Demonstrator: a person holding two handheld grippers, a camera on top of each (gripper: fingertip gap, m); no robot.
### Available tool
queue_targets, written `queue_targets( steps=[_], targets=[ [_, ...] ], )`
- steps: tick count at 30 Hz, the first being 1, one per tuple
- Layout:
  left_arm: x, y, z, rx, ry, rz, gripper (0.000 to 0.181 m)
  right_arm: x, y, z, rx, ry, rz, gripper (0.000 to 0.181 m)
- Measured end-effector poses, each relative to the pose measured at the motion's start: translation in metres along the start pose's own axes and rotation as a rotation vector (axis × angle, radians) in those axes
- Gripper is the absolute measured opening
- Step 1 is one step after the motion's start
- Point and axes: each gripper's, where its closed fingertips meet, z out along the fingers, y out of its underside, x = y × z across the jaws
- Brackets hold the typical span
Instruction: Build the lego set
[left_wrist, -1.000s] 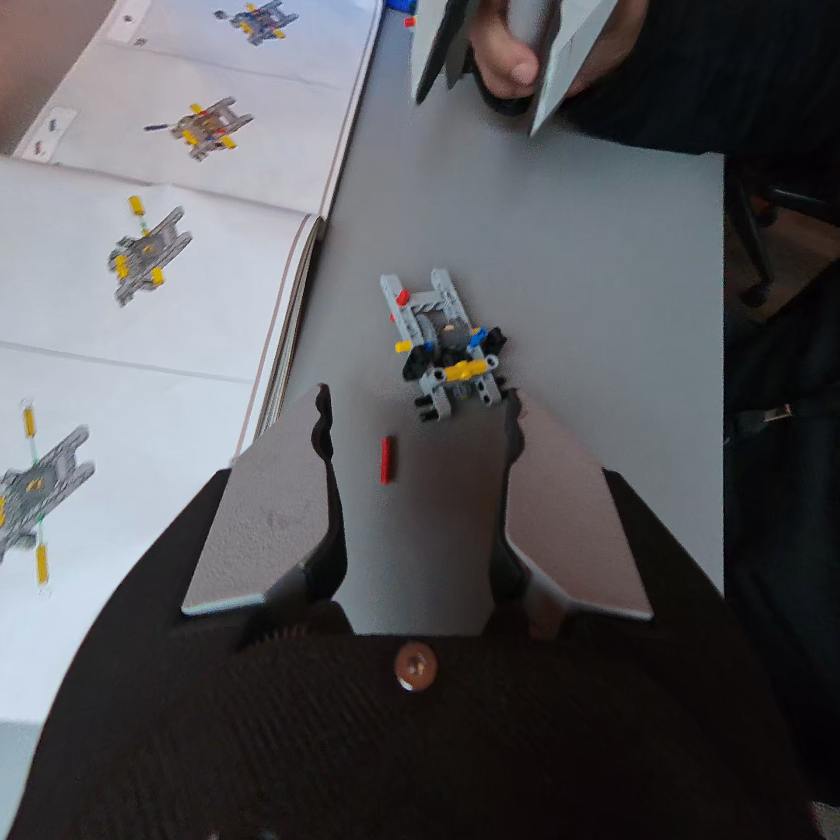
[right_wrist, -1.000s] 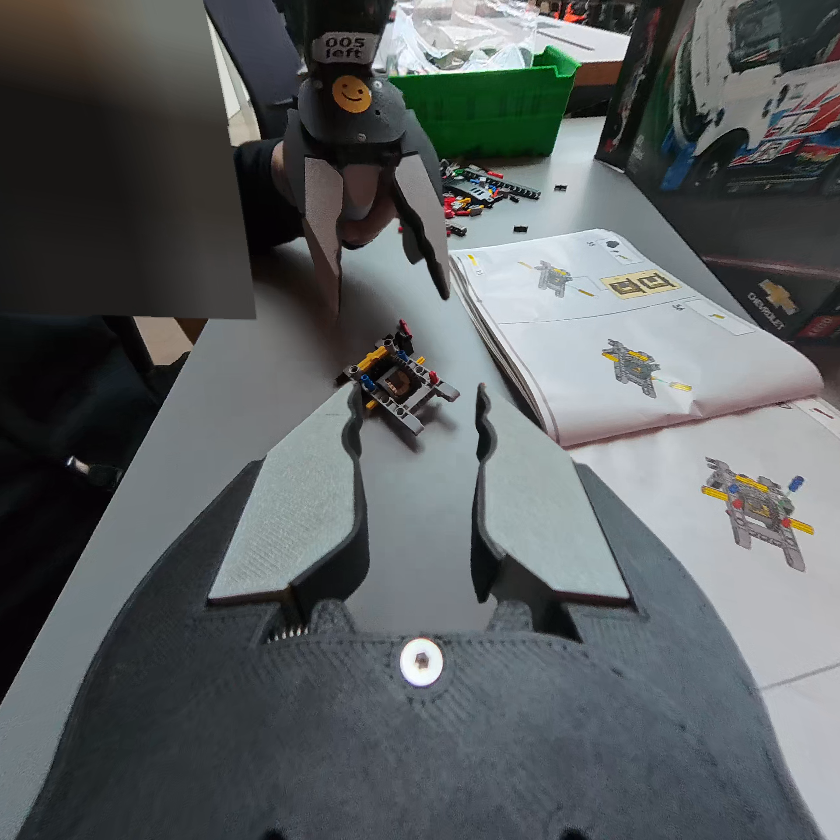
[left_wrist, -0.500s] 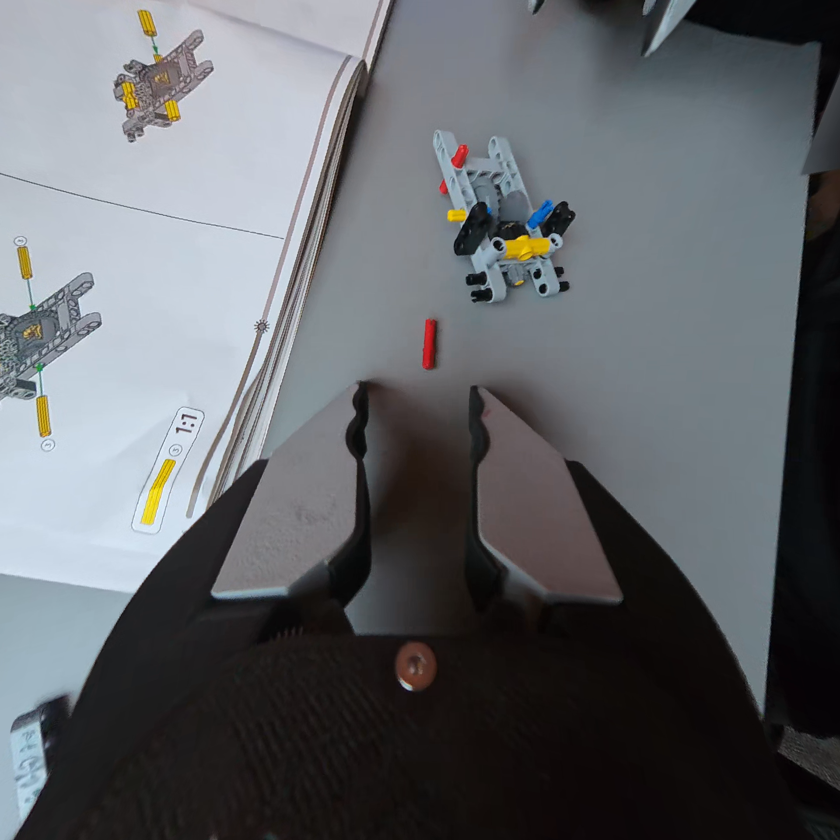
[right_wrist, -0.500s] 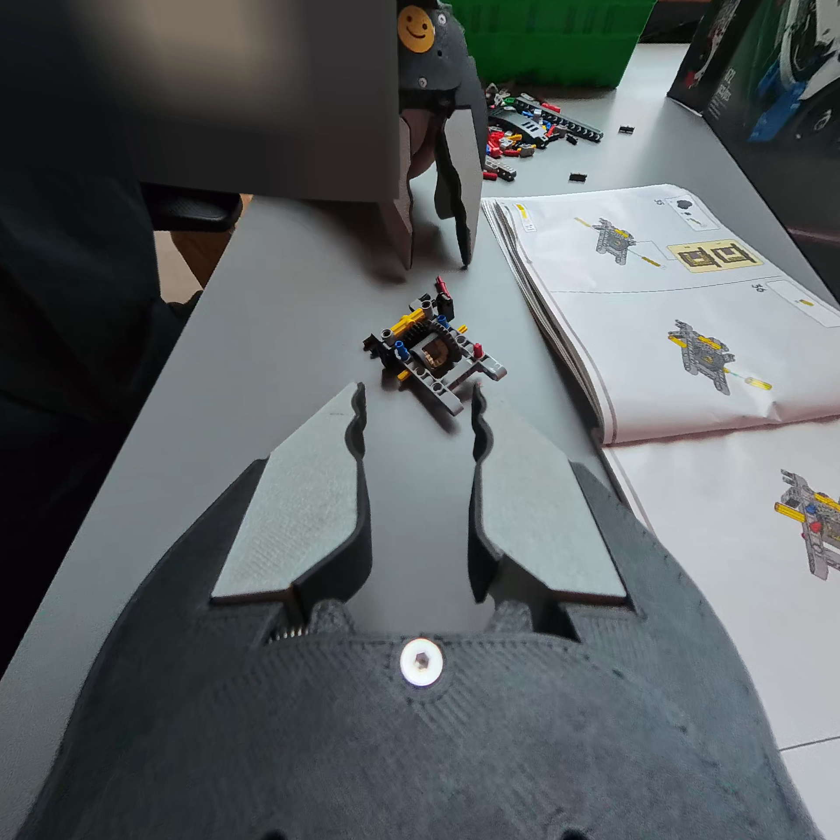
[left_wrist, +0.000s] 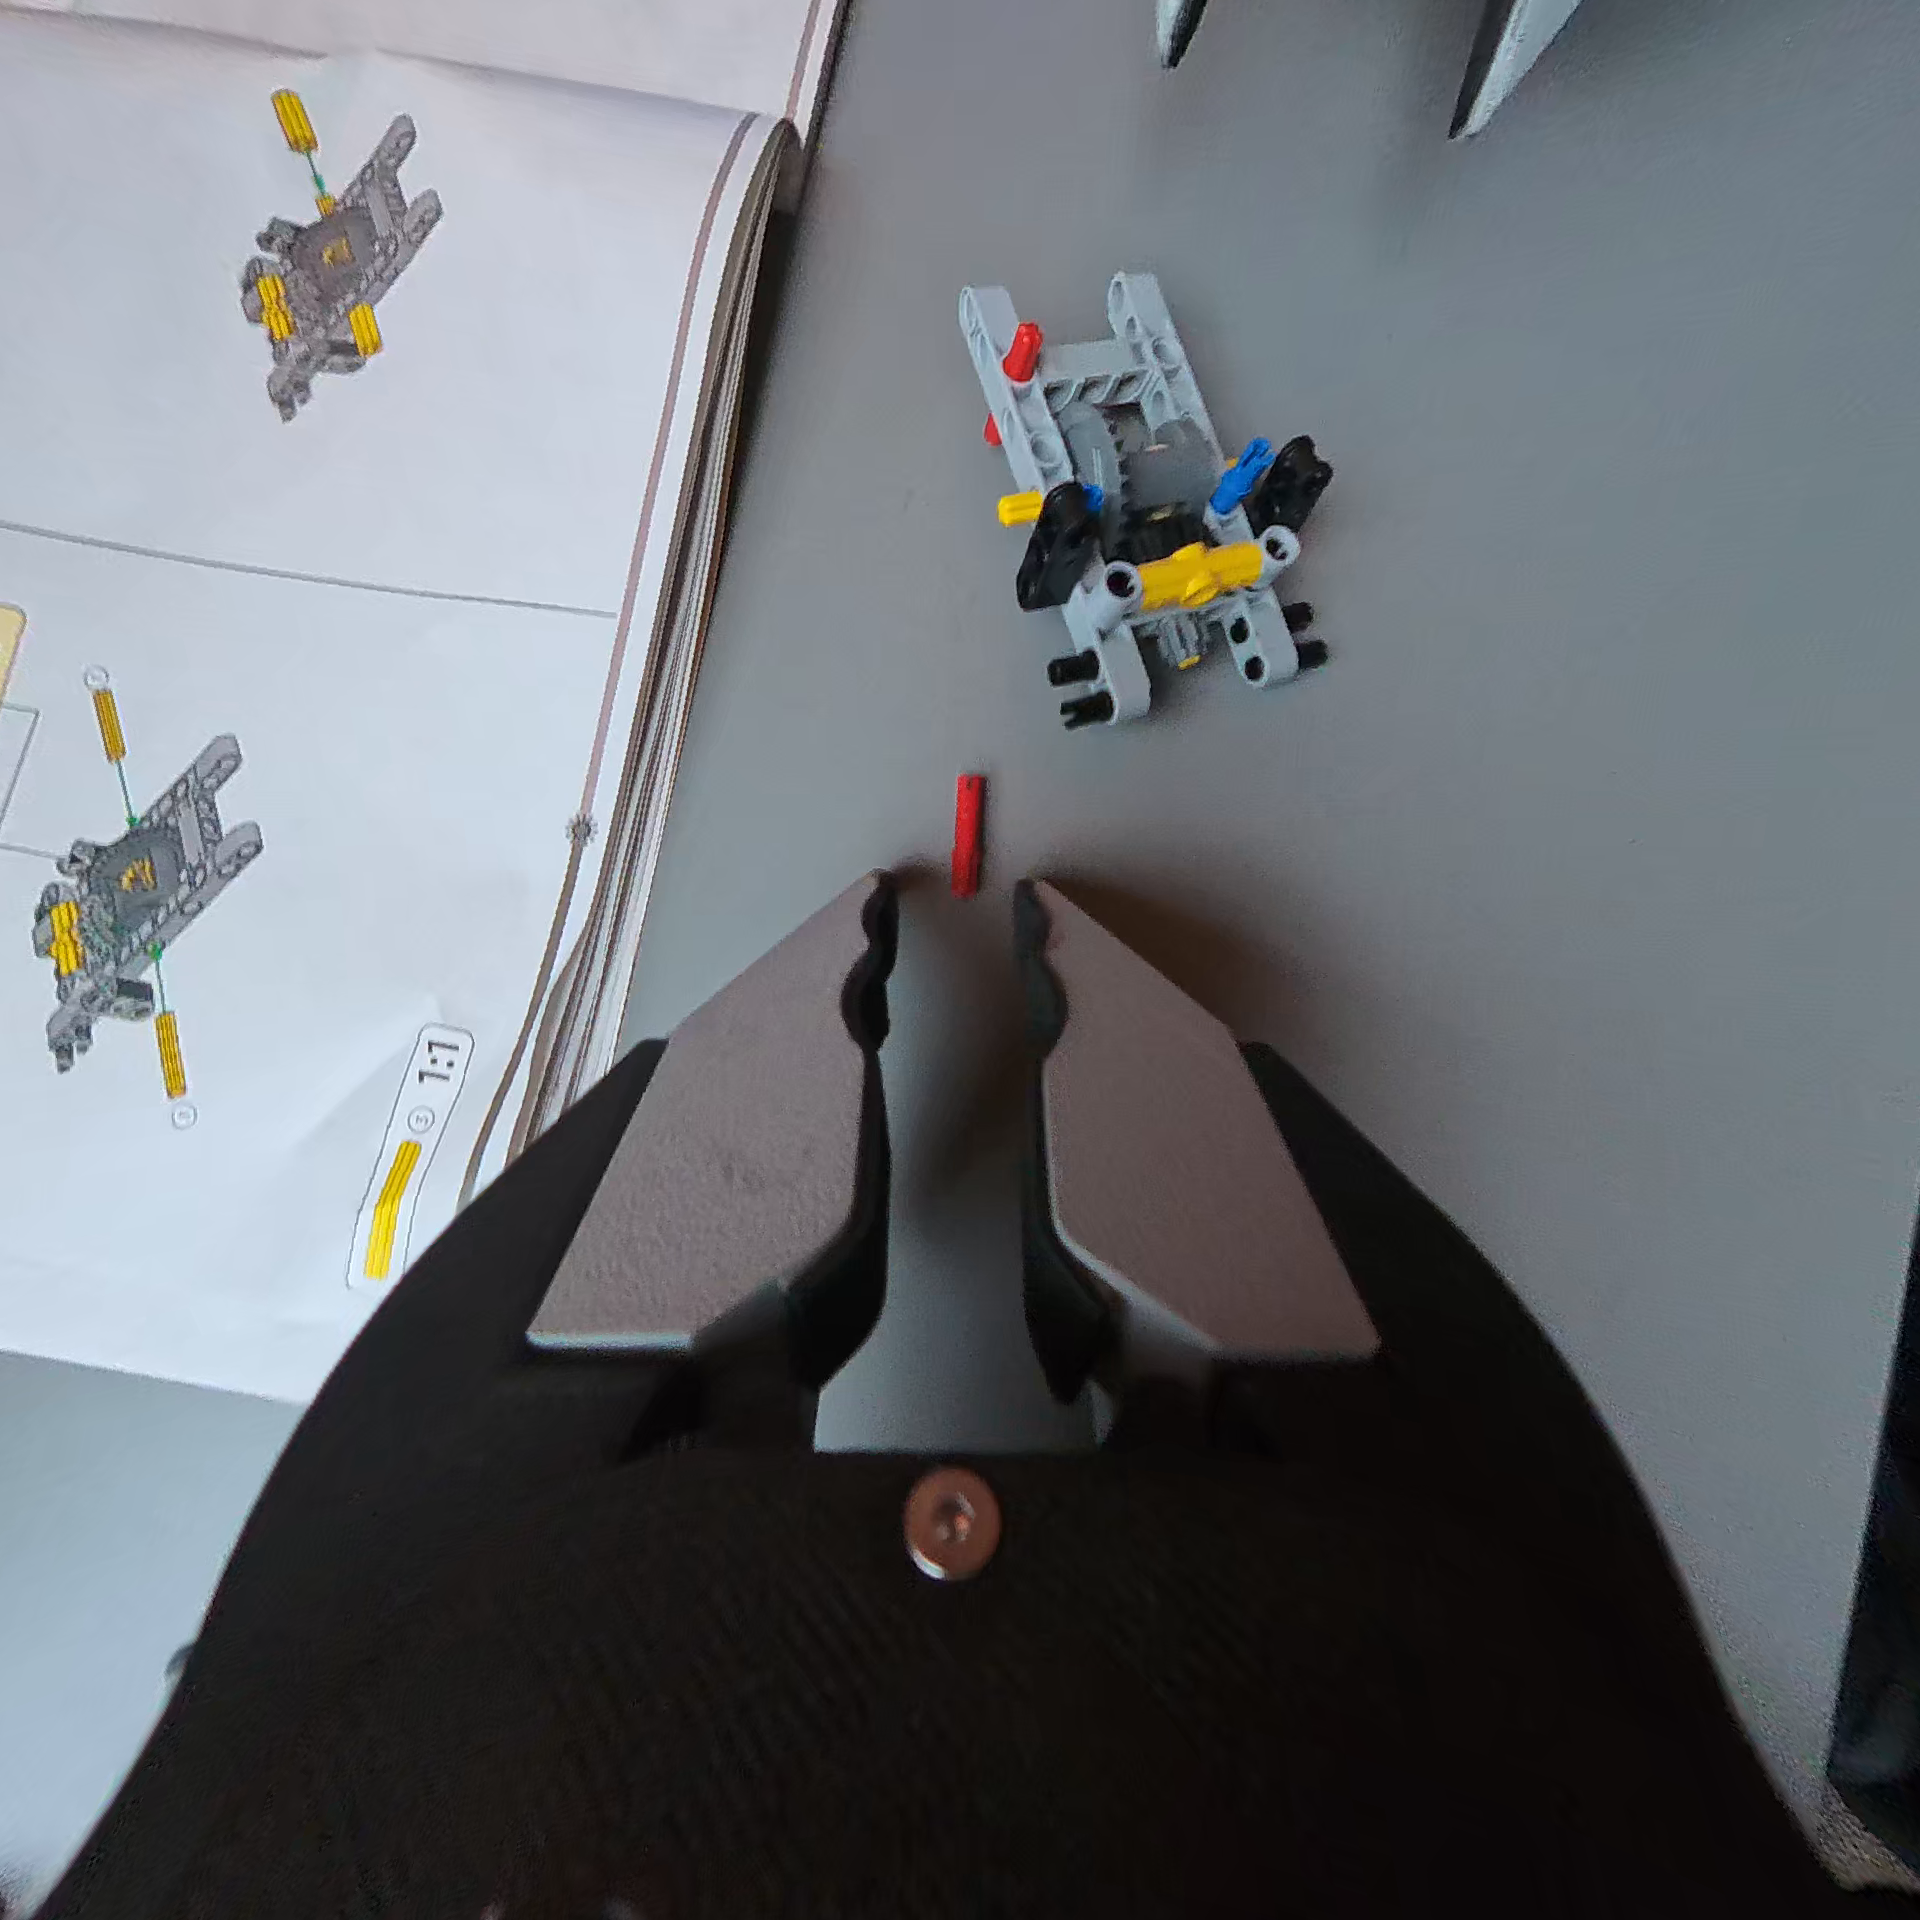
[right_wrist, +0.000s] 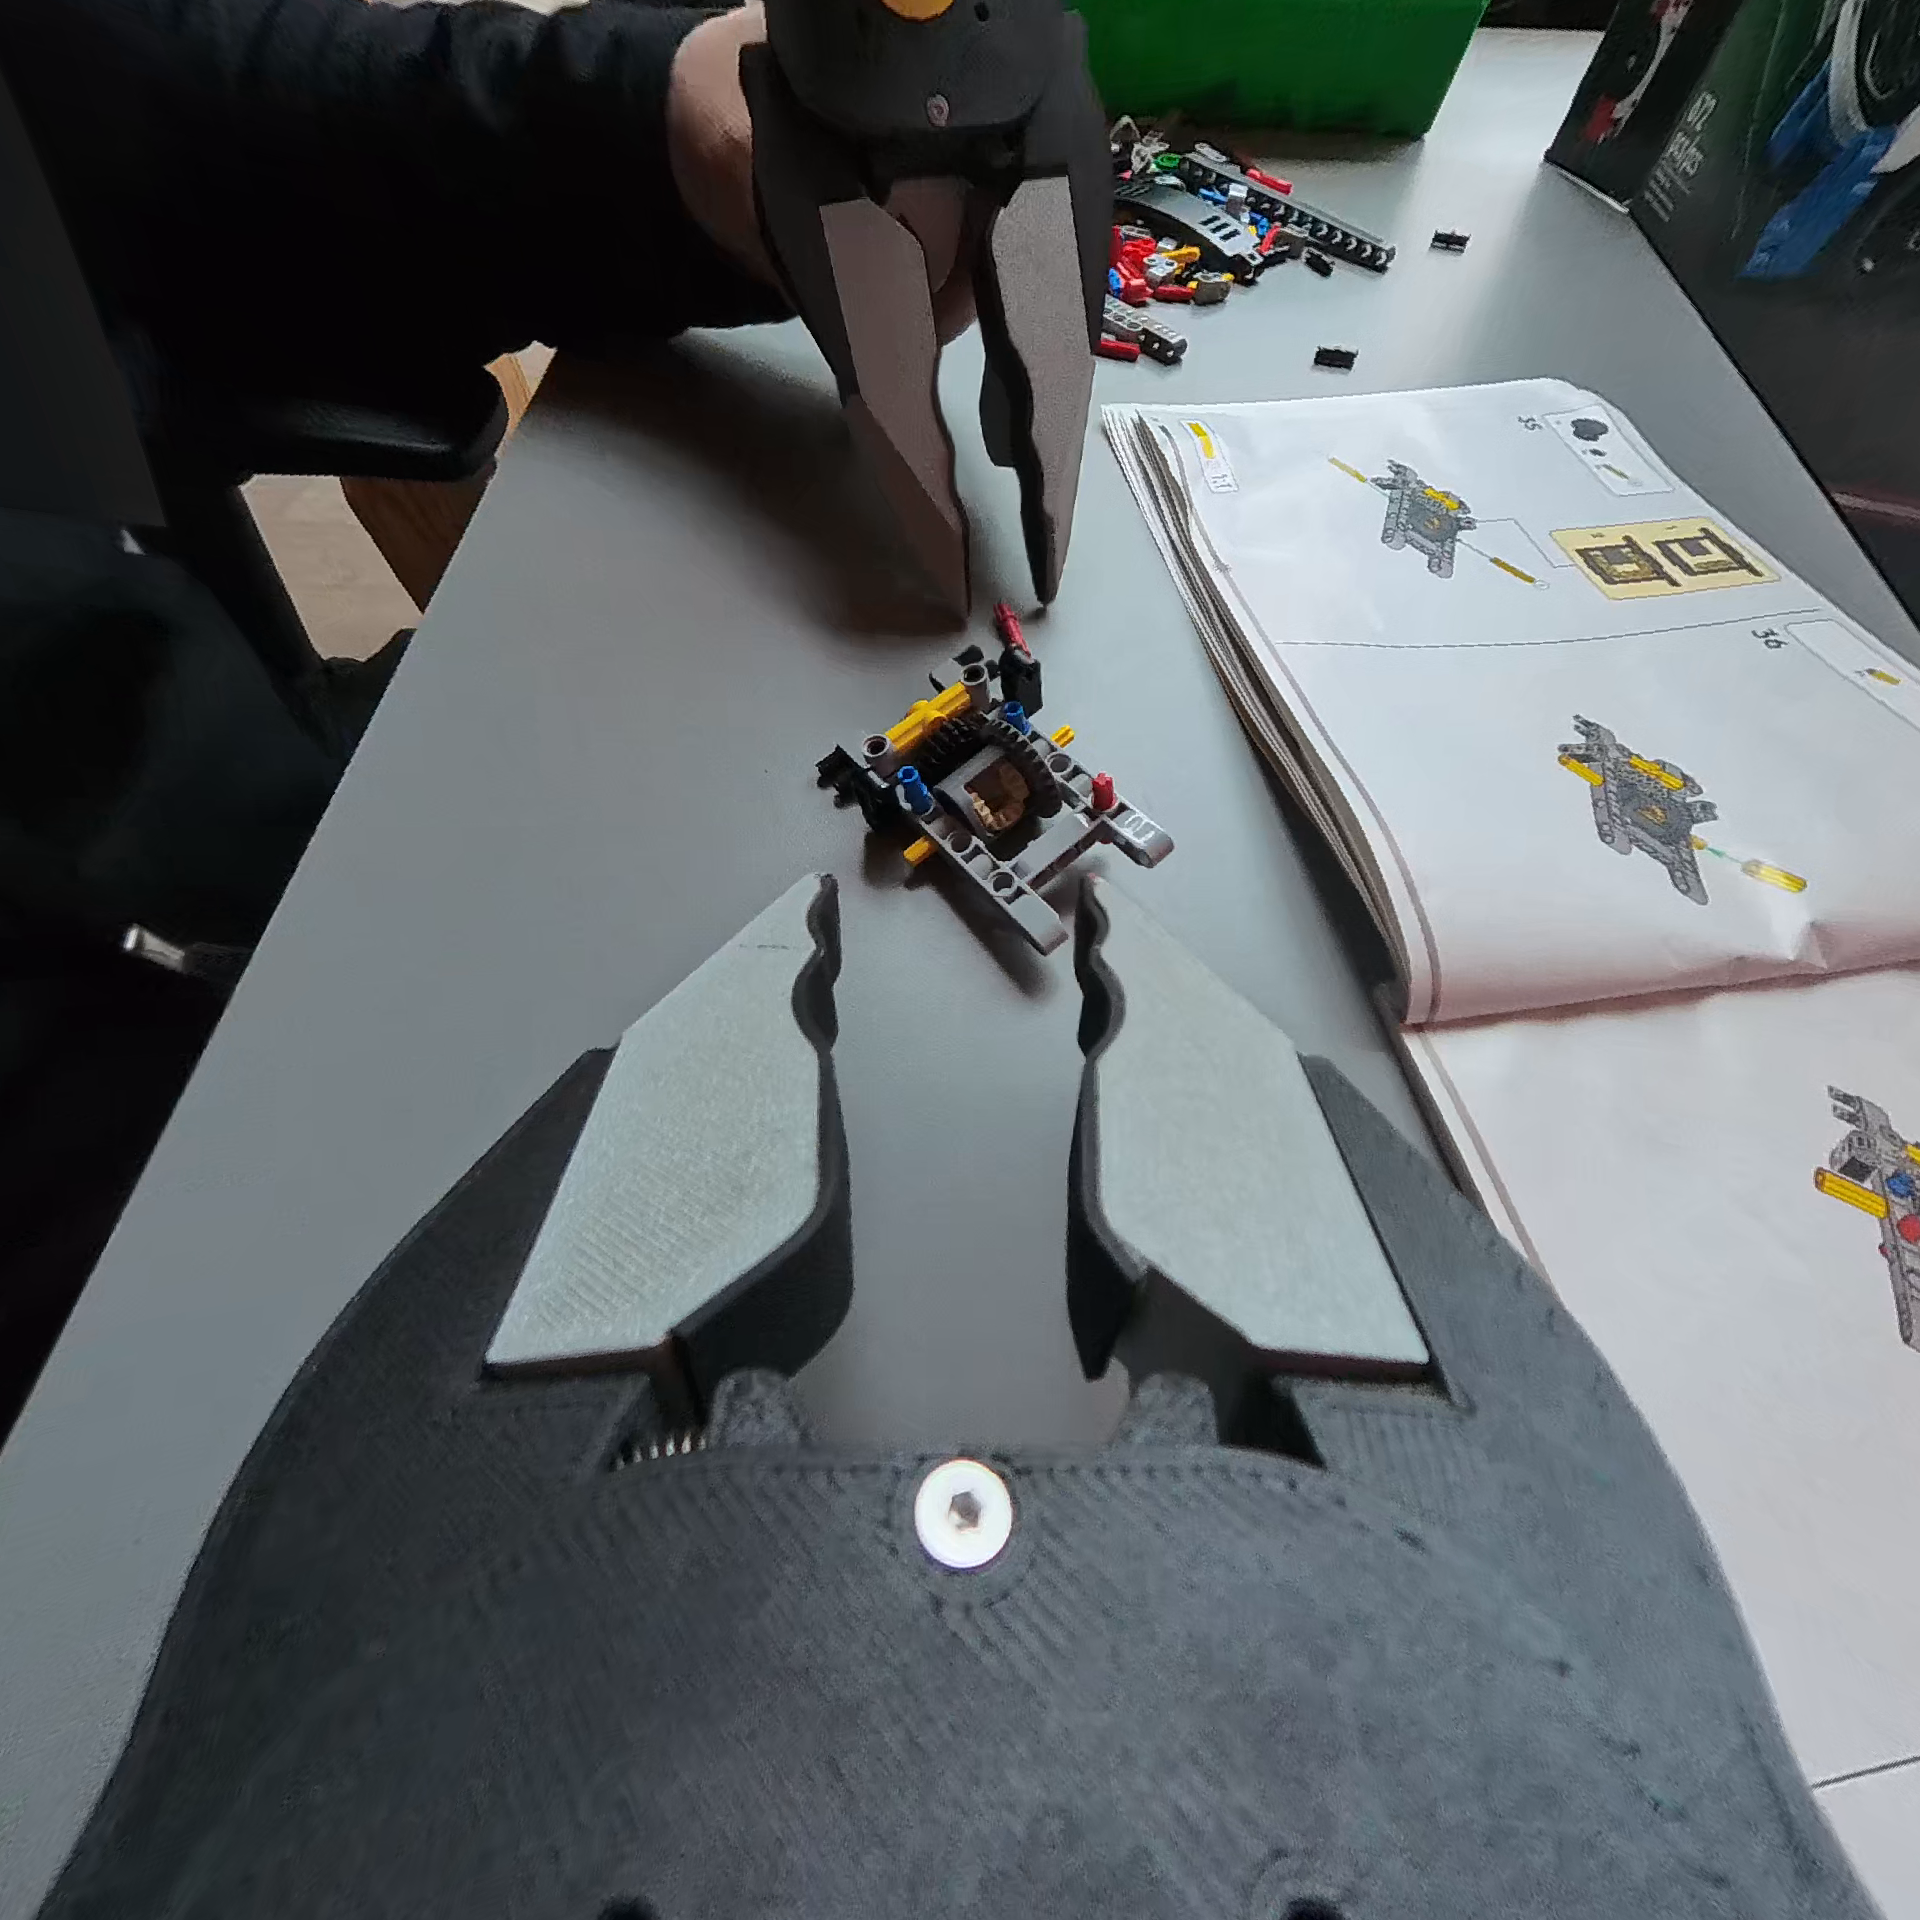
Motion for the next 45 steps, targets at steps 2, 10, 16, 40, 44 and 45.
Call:
queue_targets(
  steps=[2, 10, 16, 40, 44, 45],
  targets=[
    [0.002, -0.004, 0.004, 0.007, 0.017, -0.005, 0.012, 0.000, -0.002, -0.001, 0.014, -0.002, -0.002, 0.042],
    [0.007, -0.013, 0.005, 0.042, 0.023, -0.115, 0.003, 0.000, -0.016, -0.010, 0.109, -0.003, 0.013, 0.037],
    [0.044, -0.046, -0.003, 0.027, -0.024, -0.005, 0.003, -0.013, -0.038, -0.002, 0.157, 0.049, -0.077, 0.022],
    [0.079, -0.092, 0.015, 0.107, 0.158, -0.013, 0.002, -0.030, -0.016, 0.018, -0.084, 0.221, -0.479, 0.003],
    [0.079, -0.091, 0.016, 0.117, 0.164, -0.030, 0.003, -0.028, -0.016, 0.018, -0.087, 0.227, -0.474, 0.001],
    [0.079, -0.090, 0.017, 0.112, 0.158, -0.024, 0.003, -0.028, -0.014, 0.019, -0.091, 0.224, -0.471, 0.001]
  ],
)
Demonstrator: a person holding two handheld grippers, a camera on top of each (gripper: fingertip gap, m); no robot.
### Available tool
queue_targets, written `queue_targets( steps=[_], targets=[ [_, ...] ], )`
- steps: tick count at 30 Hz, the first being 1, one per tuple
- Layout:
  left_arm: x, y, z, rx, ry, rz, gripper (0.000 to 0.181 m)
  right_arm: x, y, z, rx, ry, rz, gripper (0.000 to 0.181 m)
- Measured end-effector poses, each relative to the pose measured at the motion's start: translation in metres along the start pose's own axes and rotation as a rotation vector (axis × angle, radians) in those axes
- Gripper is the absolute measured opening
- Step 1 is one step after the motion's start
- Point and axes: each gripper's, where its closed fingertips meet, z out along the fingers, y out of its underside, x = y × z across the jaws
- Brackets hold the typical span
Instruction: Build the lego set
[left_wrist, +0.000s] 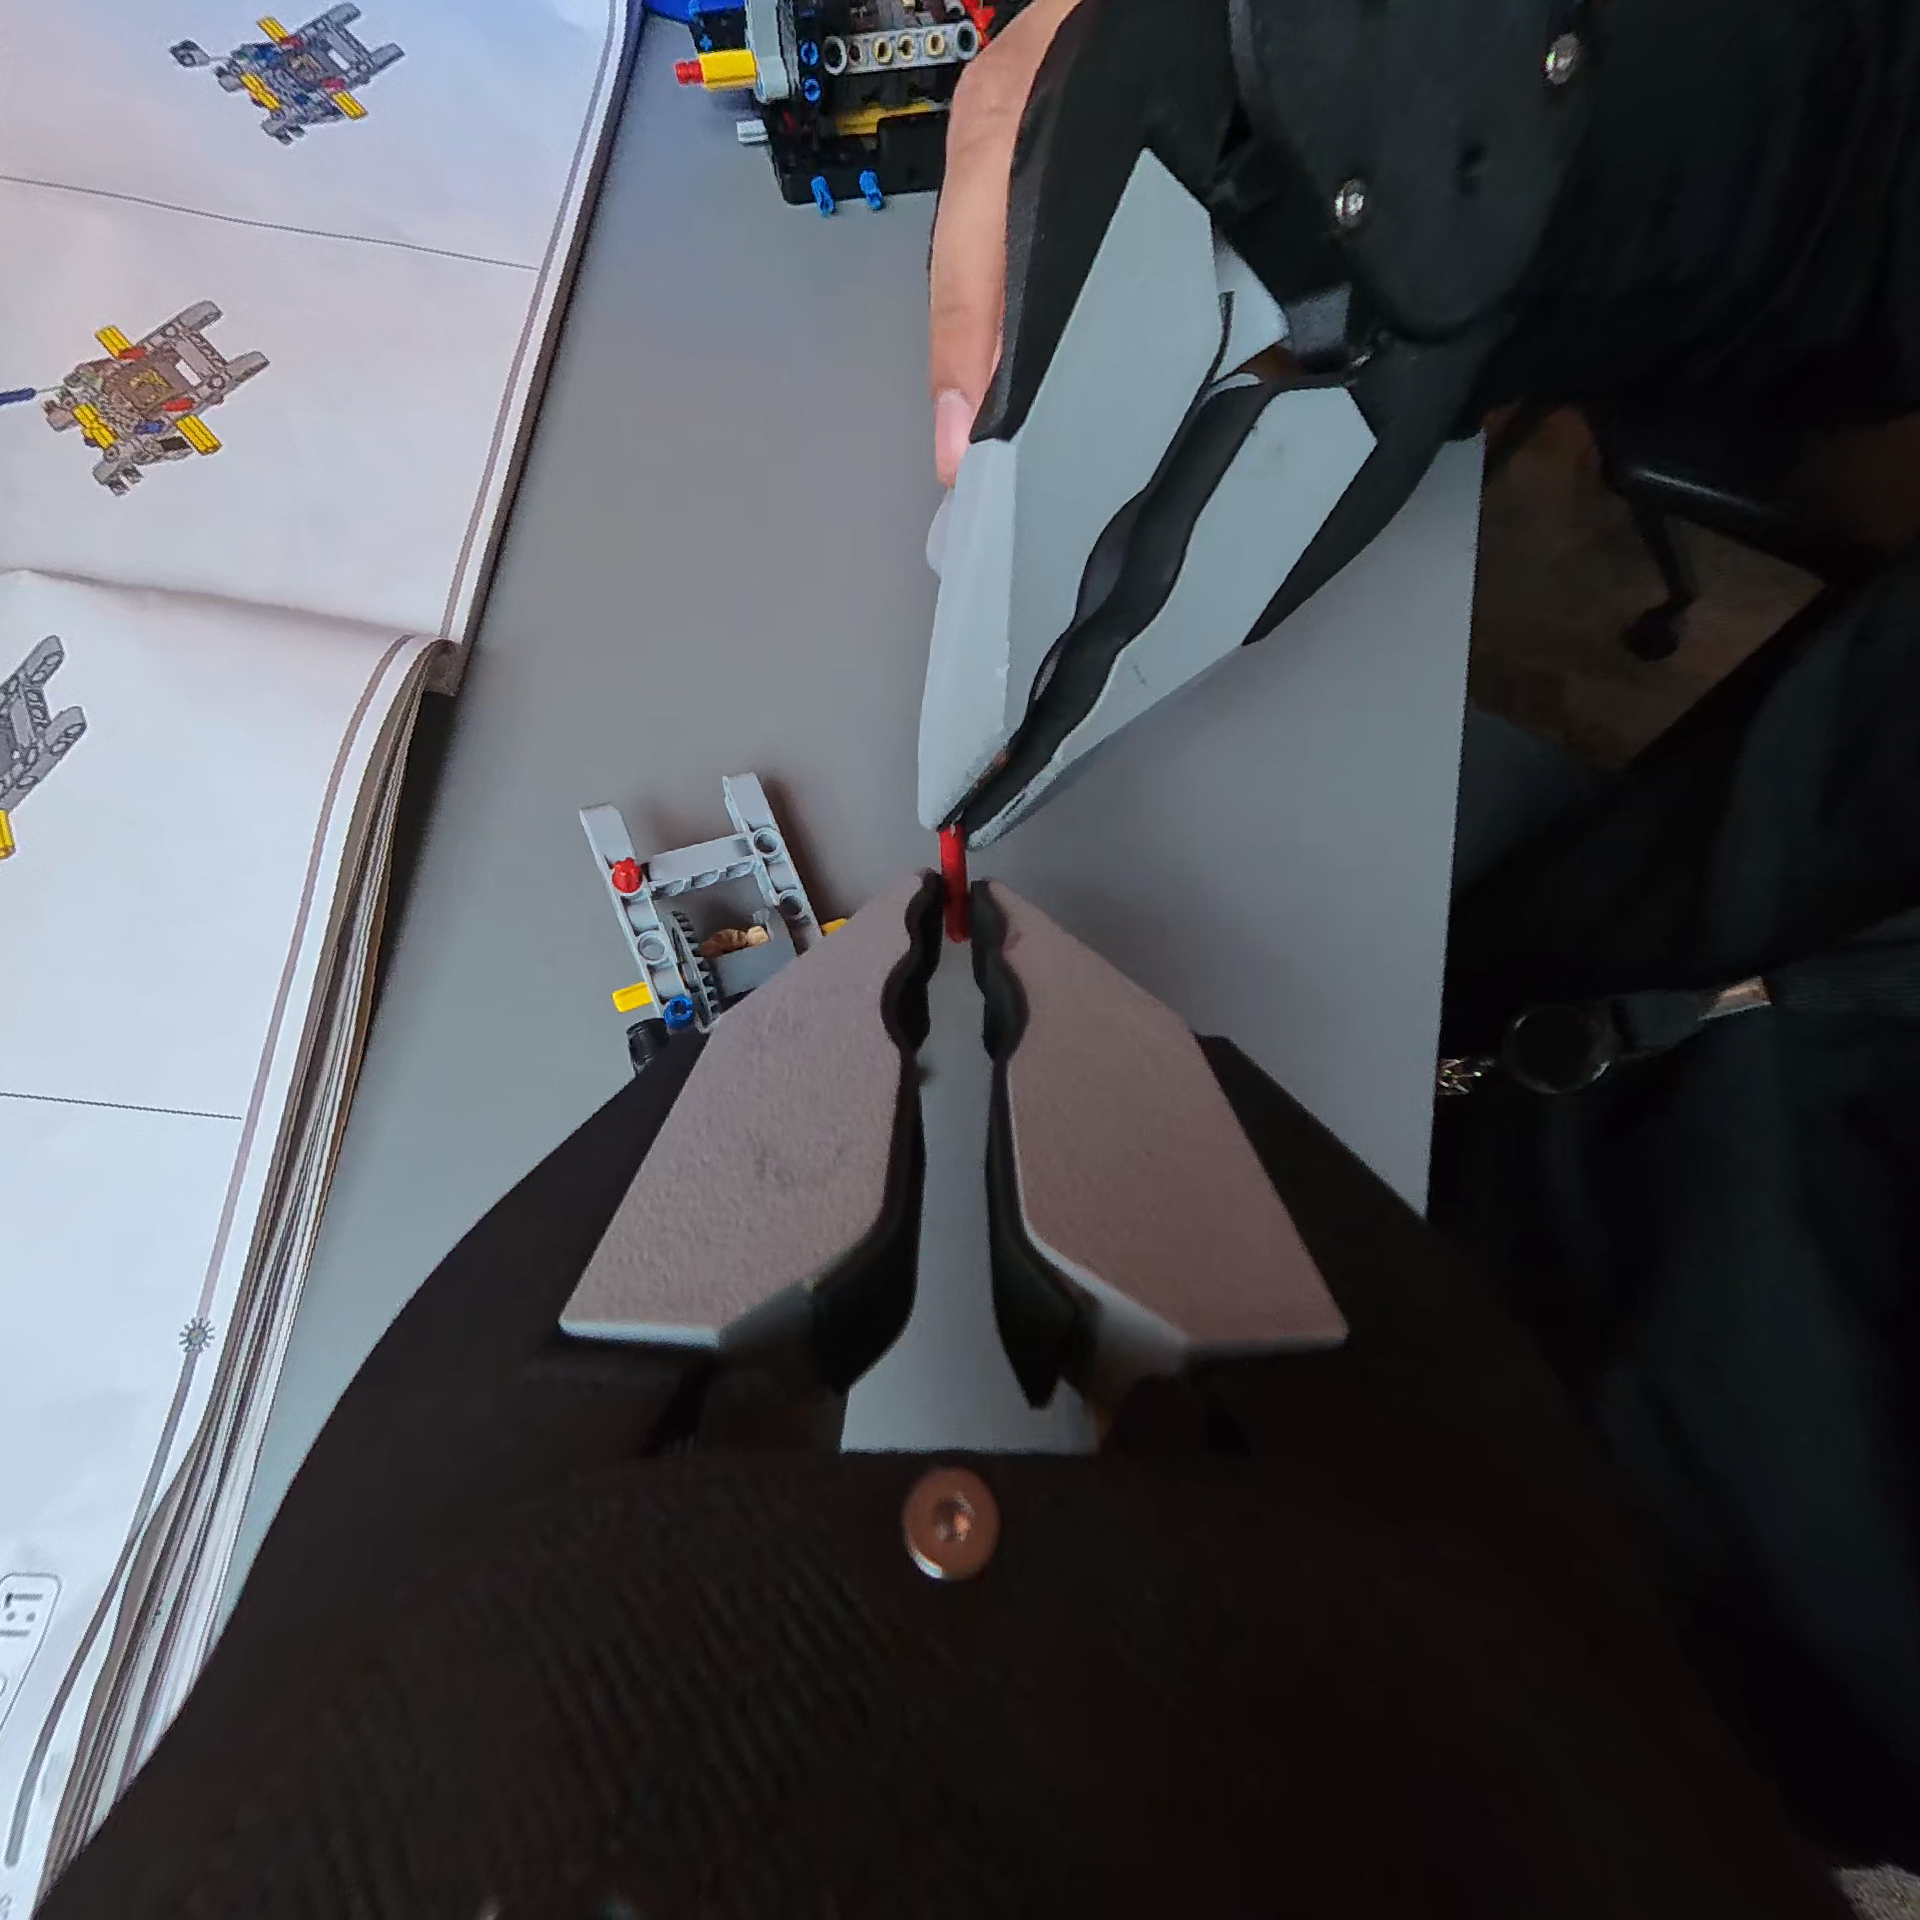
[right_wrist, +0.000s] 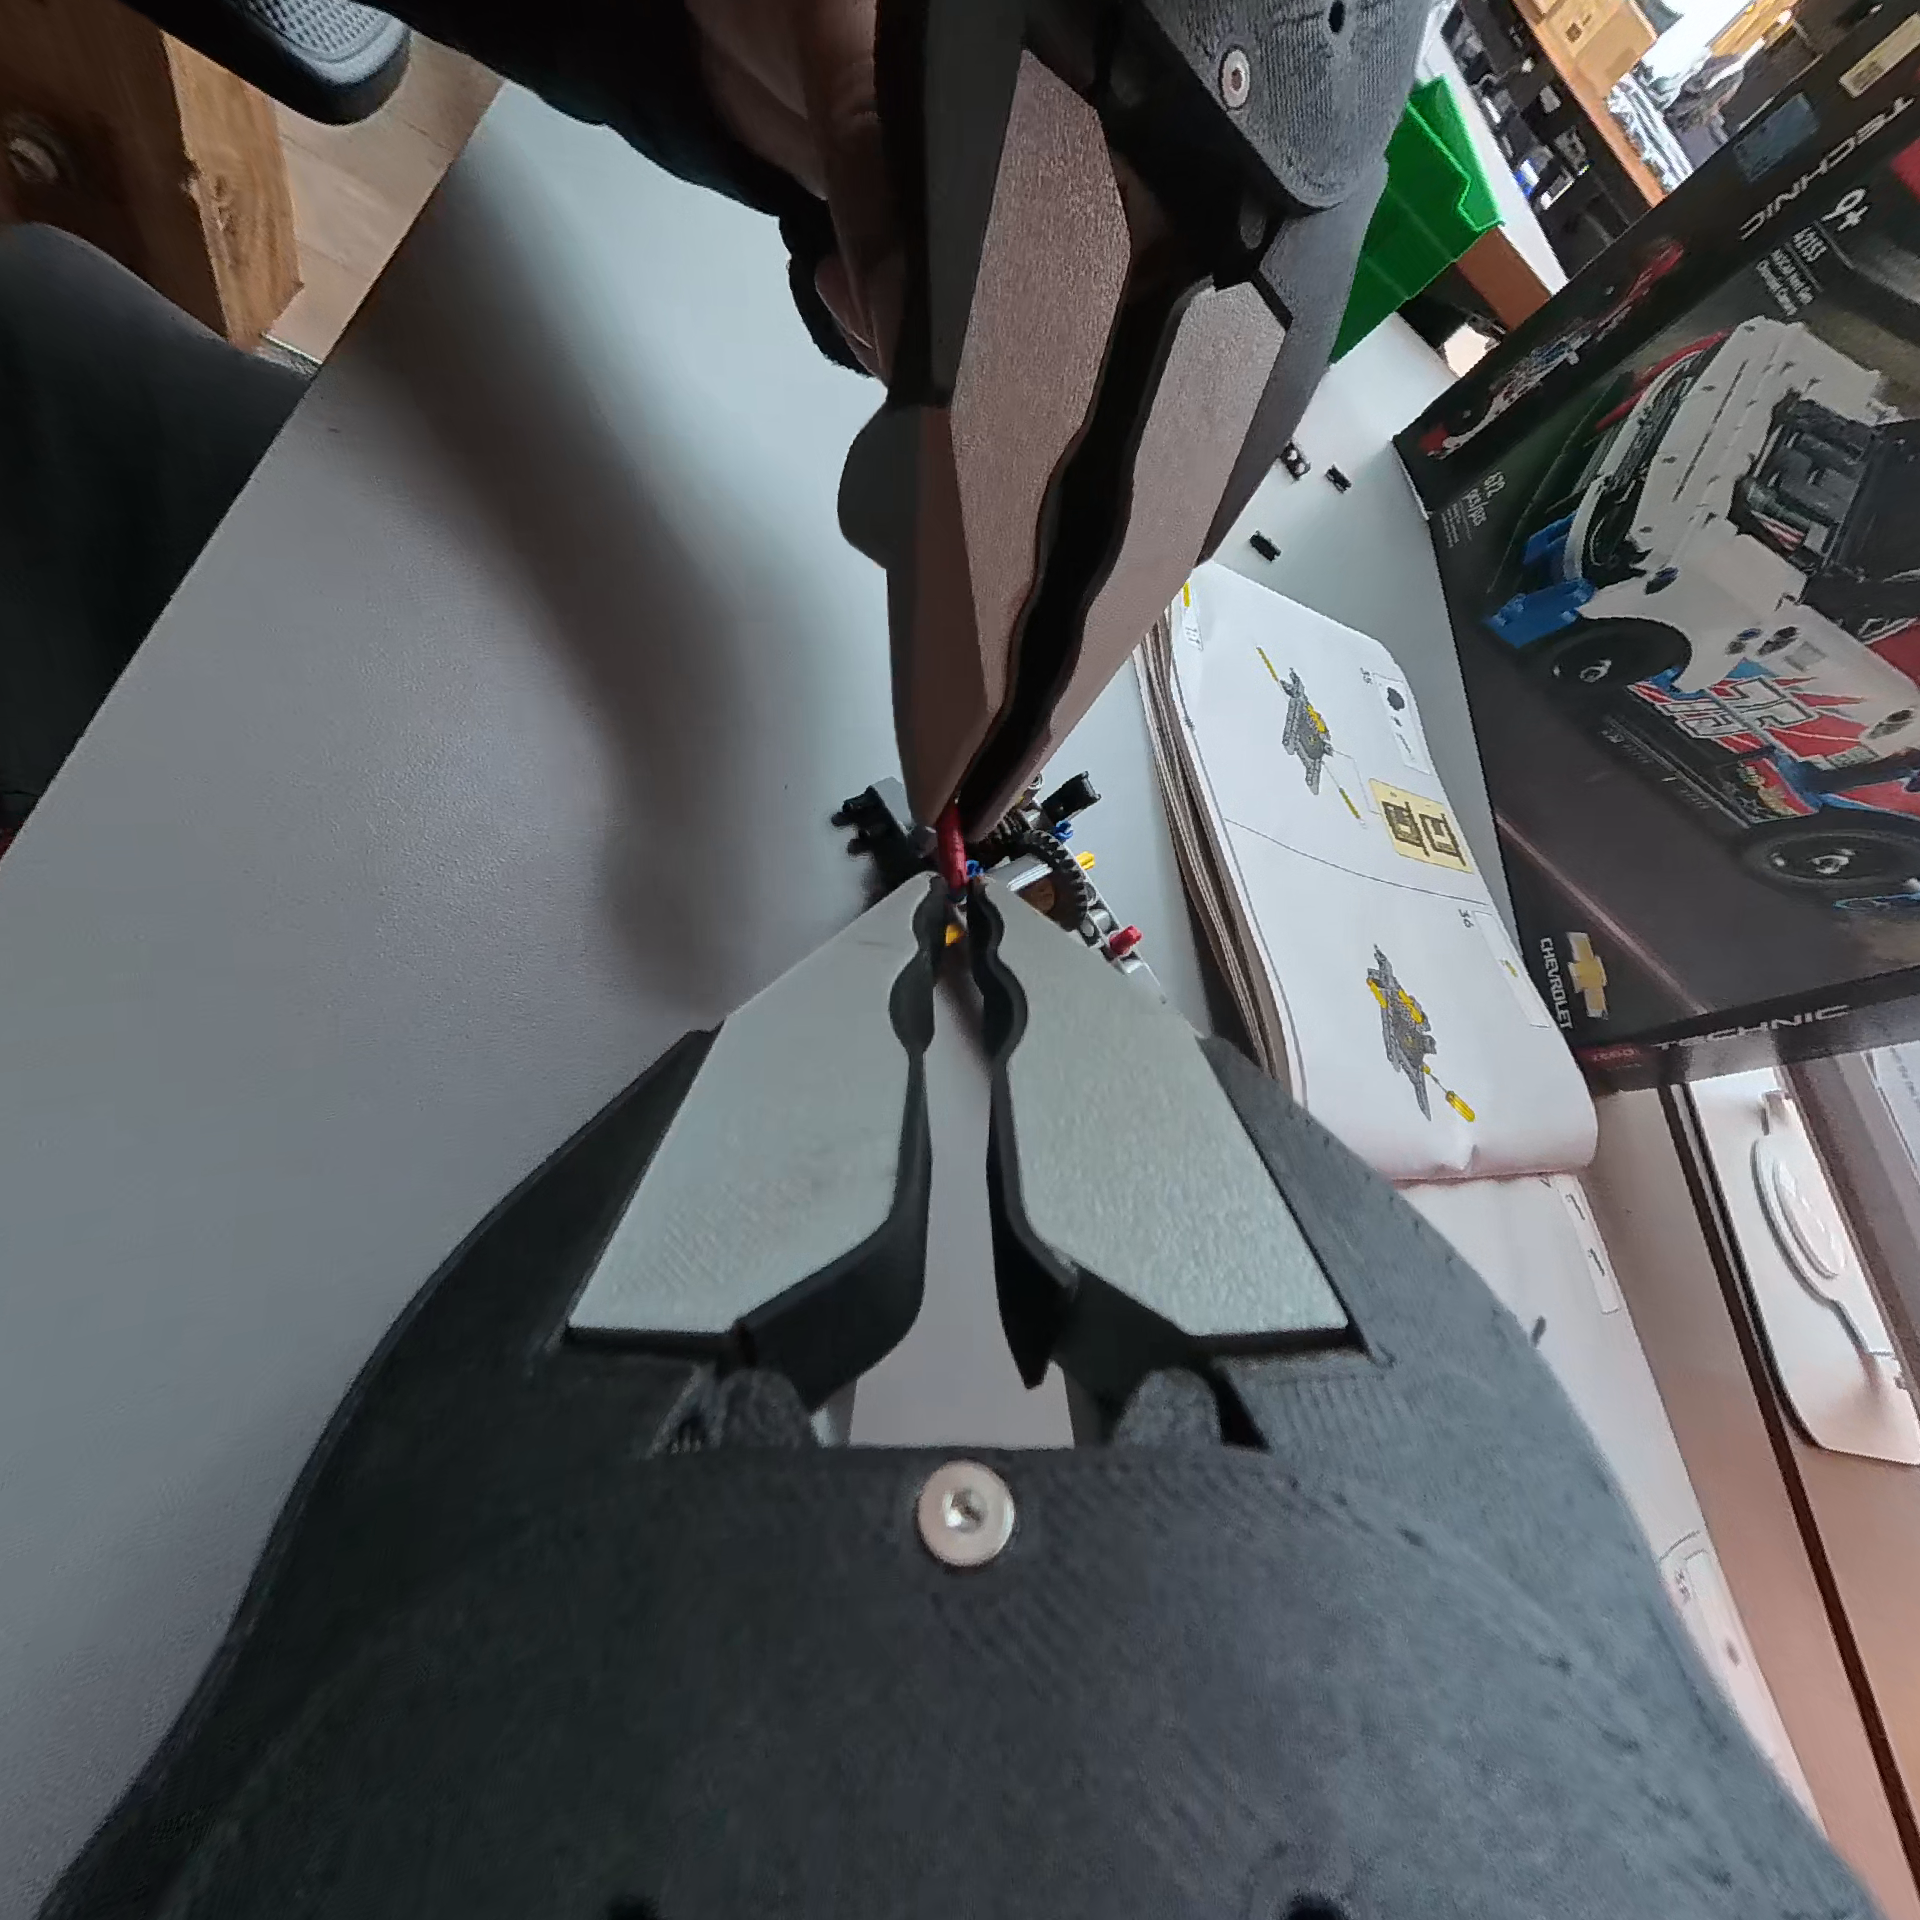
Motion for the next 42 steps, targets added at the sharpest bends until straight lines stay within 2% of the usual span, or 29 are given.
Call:
queue_targets(
  steps=[6, 12, 17, 28, 42],
  targets=[
    [-0.001, 0.000, 0.000, -0.012, -0.038, 0.056, 0.002, 0.001, 0.001, 0.000, 0.000, 0.001, 0.016, 0.000],
    [-0.001, -0.005, -0.002, -0.027, -0.167, 0.275, 0.002, 0.005, -0.005, -0.005, 0.082, -0.050, 0.138, 0.000],
    [0.001, -0.006, -0.002, -0.067, -0.217, 0.376, 0.002, 0.003, -0.005, -0.006, 0.060, -0.028, 0.076, 0.000],
    [0.003, -0.002, 0.001, -0.028, -0.154, 0.343, 0.002, 0.000, -0.001, -0.006, -0.017, 0.015, -0.018, 0.000],
    [0.006, 0.005, 0.006, -0.045, -0.128, 0.340, 0.002, -0.009, 0.005, -0.002, -0.079, -0.030, -0.028, 0.000]
  ],
)
